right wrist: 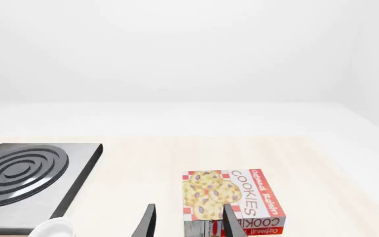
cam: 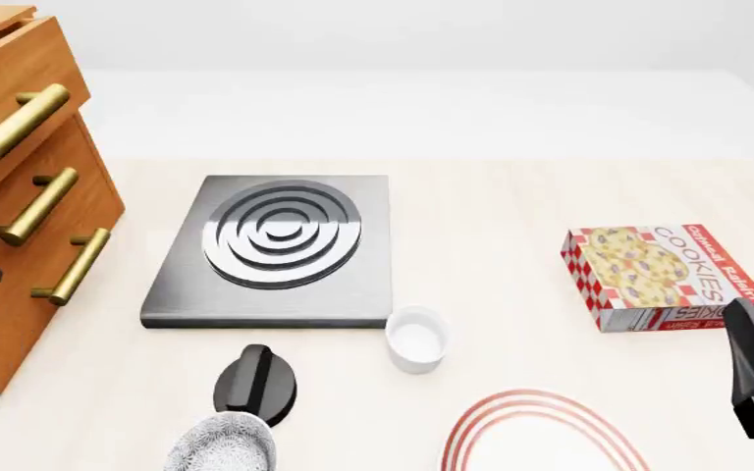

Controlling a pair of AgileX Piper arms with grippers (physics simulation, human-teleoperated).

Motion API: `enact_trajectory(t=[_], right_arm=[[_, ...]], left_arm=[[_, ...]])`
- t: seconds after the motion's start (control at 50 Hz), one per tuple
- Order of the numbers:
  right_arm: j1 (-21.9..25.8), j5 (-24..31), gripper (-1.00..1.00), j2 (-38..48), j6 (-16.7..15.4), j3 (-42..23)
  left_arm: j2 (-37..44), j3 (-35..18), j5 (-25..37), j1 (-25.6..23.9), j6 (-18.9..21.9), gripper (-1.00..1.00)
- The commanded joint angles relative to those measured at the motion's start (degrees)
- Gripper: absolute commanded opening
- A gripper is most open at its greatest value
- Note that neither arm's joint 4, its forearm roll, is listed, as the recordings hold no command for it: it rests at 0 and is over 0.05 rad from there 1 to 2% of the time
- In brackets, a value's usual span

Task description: Pick the akita bowl on the wooden cabinet and place it on the plate.

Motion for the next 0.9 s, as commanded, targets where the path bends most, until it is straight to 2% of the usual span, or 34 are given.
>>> enact_trajectory(t=[0.02, 0.34, 0.7, 0.9], right_arm=[[0.0, 0.0, 1.00, 0.0, 0.0, 0.0], [0.0, 0.0, 1.00, 0.0, 0.0, 0.0], [0.0, 0.0, 1.00, 0.0, 0.0, 0.0], [0.0, 0.0, 1.00, 0.0, 0.0, 0.0]], left_arm=[[1.2, -6.2, 3.5, -0.9, 0.6, 1.00], [4.1, -12.0, 7.3, -2.2, -0.3, 1.00], [6.1, -18.3, 8.8, -3.3, -1.0, 1.00], [6.7, -20.8, 9.0, -4.2, 0.4, 1.00]])
